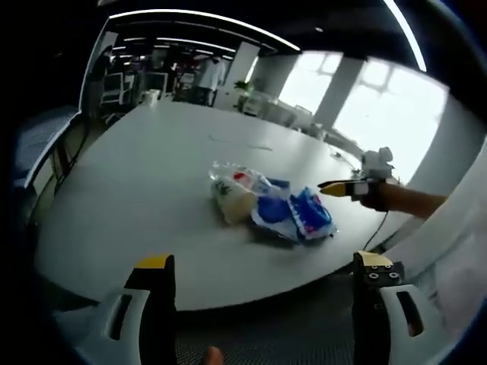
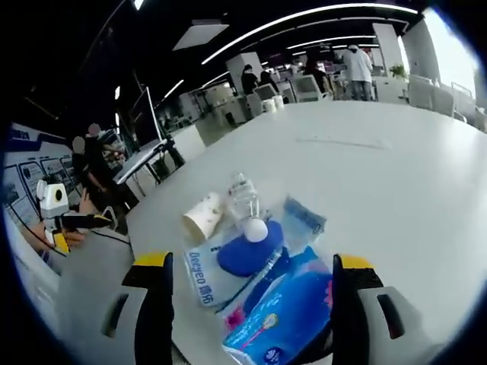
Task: Arrange the tabletop items into an orderly group along one side of the table until the central work area is clear of visible clutter.
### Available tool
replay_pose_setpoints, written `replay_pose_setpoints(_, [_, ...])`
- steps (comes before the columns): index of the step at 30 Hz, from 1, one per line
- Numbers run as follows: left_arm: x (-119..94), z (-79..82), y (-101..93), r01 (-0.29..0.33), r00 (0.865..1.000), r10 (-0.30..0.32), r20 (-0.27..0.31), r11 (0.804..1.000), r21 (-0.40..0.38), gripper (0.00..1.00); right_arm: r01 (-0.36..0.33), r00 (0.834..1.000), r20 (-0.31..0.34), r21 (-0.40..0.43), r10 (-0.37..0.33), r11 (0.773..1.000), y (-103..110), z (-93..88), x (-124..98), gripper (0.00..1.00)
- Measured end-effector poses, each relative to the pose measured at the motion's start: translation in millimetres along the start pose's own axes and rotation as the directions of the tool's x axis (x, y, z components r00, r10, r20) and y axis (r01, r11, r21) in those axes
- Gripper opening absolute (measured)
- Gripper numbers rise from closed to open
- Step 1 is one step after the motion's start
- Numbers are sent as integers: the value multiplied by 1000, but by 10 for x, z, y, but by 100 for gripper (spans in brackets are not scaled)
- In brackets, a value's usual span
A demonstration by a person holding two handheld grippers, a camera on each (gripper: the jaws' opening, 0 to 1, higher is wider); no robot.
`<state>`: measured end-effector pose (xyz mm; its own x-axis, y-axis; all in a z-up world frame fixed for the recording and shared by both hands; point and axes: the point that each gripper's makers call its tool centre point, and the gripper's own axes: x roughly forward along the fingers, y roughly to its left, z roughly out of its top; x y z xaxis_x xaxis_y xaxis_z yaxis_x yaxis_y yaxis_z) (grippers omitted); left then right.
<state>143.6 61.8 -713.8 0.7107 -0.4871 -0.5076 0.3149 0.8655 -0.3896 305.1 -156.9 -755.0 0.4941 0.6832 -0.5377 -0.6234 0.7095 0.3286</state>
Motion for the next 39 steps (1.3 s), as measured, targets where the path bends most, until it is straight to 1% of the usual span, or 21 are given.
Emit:
replay_pose_setpoints(2, [-20,15,-40,9,1000,-9,19,1000,-21,94,-25,1000,-17,-27,24,999,49,27,87,84])
replay_pose_setpoints(9, [-42,12,-59,-4,1000,4,24,1000,-29,93,-82,995,-61,-86,76,993,166,142,363,84])
replay_pose_setpoints(14, [-55,65,-84,-6,999,7,39,1000,-30,93,-111,990,-95,-120,100,986,183,223,544,84])
replay_pose_setpoints(16, [-60,91,-97,-6,999,8,50,999,-36,92,-129,987,-112,-148,113,981,209,244,613,84])
replay_pose_setpoints(20, [-64,120,-120,-2,998,6,64,999,-53,91,-150,981,-146,-187,124,971,246,250,733,84])
replay_pose_setpoints(22, [-78,147,-141,0,997,4,79,998,-57,91,-169,978,-159,-210,137,963,272,250,801,84])
replay_pose_setpoints(26, [-101,168,-153,-1,995,8,100,997,-79,91,-184,968,-213,-249,131,951,237,189,947,84])
replay_pose_setpoints(30, [-126,138,-146,-14,996,21,88,996,-85,90,-202,962,-236,-266,139,943,255,181,1058,84])
replay_pose_setpoints(33, [-147,140,-148,-19,995,26,94,997,-72,89,-214,955,-262,-281,139,936,245,167,1141,84])
replay_pose_setpoints(37, [-164,114,-143,-28,996,34,77,997,-71,89,-221,952,-270,-274,146,936,235,197,1225,84])
replay_pose_setpoints(39, [-176,118,-143,-31,996,37,82,997,-72,89,-219,950,-276,-270,143,937,214,193,1261,83])
